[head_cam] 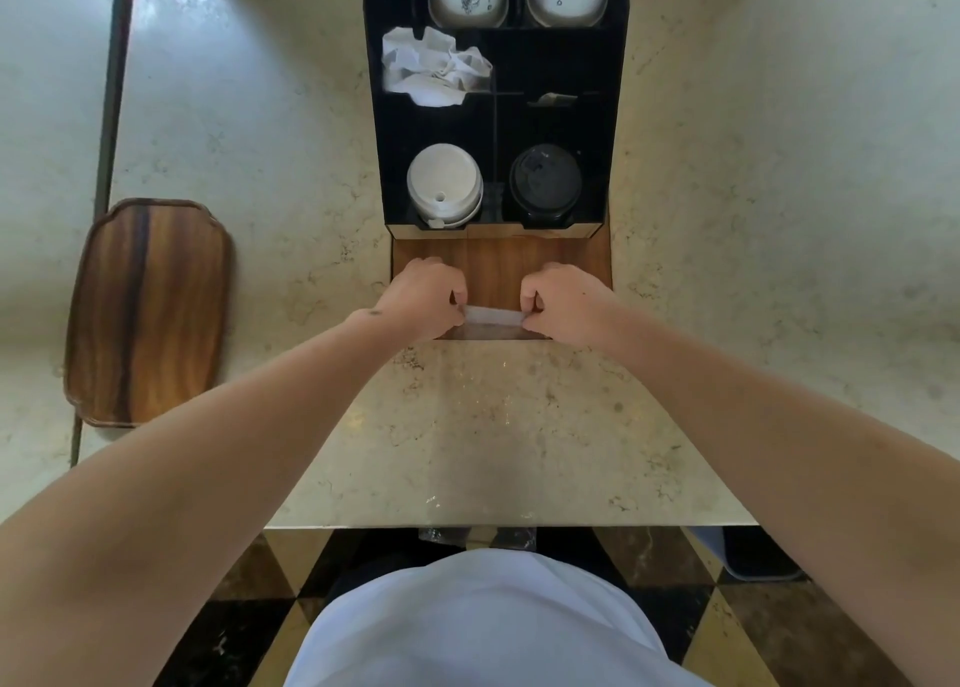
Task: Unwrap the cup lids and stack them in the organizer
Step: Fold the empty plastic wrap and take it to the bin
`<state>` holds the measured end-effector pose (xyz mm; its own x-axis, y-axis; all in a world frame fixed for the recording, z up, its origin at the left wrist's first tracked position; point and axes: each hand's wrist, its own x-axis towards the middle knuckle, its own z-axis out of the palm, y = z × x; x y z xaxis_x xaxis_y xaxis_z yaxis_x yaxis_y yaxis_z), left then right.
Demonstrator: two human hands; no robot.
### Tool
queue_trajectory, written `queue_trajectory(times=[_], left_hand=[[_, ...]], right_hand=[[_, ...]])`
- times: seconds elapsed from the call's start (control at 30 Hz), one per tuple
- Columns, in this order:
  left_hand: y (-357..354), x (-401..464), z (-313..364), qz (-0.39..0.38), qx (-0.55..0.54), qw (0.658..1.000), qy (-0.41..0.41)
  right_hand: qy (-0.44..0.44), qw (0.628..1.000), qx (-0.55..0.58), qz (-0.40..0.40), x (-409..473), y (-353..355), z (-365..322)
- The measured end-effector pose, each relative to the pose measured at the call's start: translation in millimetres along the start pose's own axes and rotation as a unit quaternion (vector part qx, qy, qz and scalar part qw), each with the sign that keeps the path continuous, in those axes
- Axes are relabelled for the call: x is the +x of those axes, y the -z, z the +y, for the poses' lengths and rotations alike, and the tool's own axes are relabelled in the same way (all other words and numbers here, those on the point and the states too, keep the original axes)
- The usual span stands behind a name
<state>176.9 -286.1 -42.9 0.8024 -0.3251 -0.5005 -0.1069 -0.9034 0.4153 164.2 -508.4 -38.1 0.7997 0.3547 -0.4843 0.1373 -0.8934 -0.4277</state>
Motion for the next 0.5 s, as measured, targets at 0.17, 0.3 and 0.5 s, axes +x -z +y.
queue_trajectory(times=[0.17,0.3,0.5], left_hand=[[-2.2,-12.2,-3.4,0.013,0.020,0.997,-0.070],[-9.1,-22.6,-10.8,0.060,0.051,0.989,-0.122],[-16.8,-32.7,-15.1,0.132,0.118,0.960,-0.218]], right_hand=[[0.039,0.999,-0.026,-0.003,-5.4,-1.1,1.8],[0.102,0.989,-0.086,0.055,-13.8,-1.8,7.8],[0.158,0.968,-0.176,0.083,-27.4,-9.4,12.2]])
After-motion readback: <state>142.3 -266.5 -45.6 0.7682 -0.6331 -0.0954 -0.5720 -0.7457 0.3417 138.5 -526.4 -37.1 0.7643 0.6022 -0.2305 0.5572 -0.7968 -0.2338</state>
